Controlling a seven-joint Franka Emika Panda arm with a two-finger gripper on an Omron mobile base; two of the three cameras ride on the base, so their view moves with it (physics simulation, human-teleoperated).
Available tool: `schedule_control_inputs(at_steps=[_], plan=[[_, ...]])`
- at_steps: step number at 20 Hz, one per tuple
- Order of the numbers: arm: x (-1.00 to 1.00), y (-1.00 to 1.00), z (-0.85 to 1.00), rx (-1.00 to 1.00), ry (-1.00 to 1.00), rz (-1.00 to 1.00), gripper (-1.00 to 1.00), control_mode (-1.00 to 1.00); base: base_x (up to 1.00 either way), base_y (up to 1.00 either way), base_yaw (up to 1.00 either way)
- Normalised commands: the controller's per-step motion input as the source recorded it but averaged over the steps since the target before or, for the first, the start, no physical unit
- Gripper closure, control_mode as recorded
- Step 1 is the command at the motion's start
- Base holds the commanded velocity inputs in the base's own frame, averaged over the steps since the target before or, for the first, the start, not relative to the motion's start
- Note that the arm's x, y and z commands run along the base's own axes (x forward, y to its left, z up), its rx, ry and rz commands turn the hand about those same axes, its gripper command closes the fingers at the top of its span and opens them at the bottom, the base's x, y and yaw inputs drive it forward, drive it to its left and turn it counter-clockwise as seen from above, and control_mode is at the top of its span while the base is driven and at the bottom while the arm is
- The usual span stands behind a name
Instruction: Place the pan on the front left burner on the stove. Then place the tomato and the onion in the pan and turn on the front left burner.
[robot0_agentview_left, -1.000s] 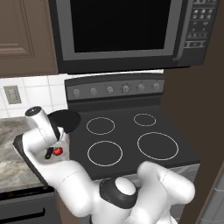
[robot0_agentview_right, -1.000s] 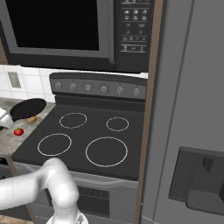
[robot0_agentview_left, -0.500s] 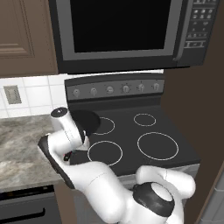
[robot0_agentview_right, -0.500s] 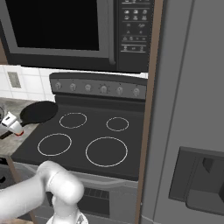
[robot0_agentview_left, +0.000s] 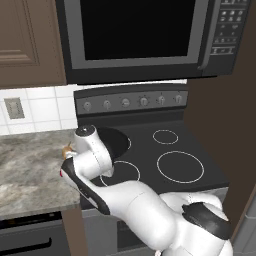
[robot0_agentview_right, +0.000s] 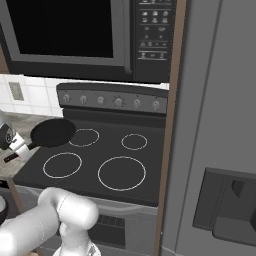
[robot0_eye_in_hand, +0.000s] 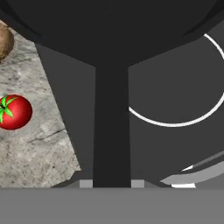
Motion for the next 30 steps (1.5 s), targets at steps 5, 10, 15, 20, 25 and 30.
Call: schedule_control_inputs(at_steps=[5,10,15,20,25,30], plan=[[0.00,0.00,0.00,0.00,0.00,-0.19,1.00,-1.00,0.00,0.00,0.00],[0.00,0.00,0.00,0.00,0.00,-0.17,1.00,-1.00,0.00,0.00,0.00],[-0.01,0.00,0.00,0.00,0.05,-0.15,1.00,-1.00,0.00,0.00,0.00],[-0.02,0.00,-0.01,0.00,0.09,-0.11,1.00,-1.00,0.00,0.00,0.00],[0.00,0.00,-0.05,0.00,0.09,-0.10,1.00,-1.00,0.00,0.00,0.00],[-0.02,0.00,-0.10,0.00,0.10,-0.09,1.00,-1.00,0.00,0.00,0.00]])
